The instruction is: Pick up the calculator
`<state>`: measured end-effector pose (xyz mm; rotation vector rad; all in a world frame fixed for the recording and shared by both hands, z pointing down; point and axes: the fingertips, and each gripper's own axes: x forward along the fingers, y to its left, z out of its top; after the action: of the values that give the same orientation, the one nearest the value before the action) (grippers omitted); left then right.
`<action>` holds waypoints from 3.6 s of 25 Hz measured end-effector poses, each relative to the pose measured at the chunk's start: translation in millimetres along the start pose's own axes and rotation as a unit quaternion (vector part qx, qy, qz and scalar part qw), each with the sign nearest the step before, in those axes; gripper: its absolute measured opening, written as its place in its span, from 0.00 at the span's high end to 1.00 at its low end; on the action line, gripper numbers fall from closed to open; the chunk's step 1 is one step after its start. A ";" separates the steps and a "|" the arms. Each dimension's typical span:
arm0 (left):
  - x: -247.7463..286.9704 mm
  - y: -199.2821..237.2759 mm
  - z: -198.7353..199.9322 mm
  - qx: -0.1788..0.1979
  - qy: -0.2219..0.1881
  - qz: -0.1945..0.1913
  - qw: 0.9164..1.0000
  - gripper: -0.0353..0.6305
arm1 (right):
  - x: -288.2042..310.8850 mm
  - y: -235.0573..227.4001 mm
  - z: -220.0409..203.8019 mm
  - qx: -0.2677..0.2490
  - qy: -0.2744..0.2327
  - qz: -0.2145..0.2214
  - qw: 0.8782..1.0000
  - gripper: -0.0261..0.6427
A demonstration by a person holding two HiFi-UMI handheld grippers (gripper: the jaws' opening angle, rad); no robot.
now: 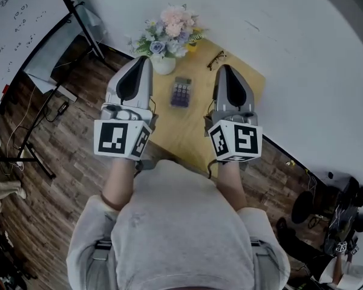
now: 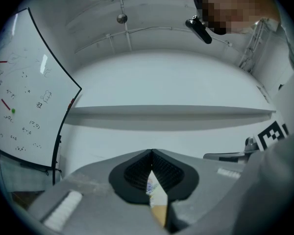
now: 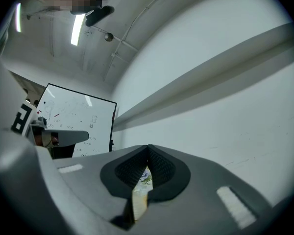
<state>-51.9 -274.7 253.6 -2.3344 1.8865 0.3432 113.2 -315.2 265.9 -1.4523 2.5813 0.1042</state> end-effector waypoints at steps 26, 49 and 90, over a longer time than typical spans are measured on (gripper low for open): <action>28.6 17.7 -168.9 -0.071 0.225 0.007 0.972 0.94 | 42.2 -10.8 -159.8 0.096 0.233 0.030 0.967 0.96; 14.5 21.1 -333.2 -0.178 0.425 -0.010 0.888 0.91 | 29.7 -17.1 -316.2 0.173 0.419 0.004 0.892 0.88; 19.9 -15.2 -424.7 -0.265 0.528 -0.048 0.806 0.55 | 23.9 -22.5 -405.7 0.314 0.478 -0.011 0.820 0.61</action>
<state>9.2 -389.9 658.6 -3.4305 2.2048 -0.7235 71.5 -406.8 660.2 -1.4297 2.7242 -1.7125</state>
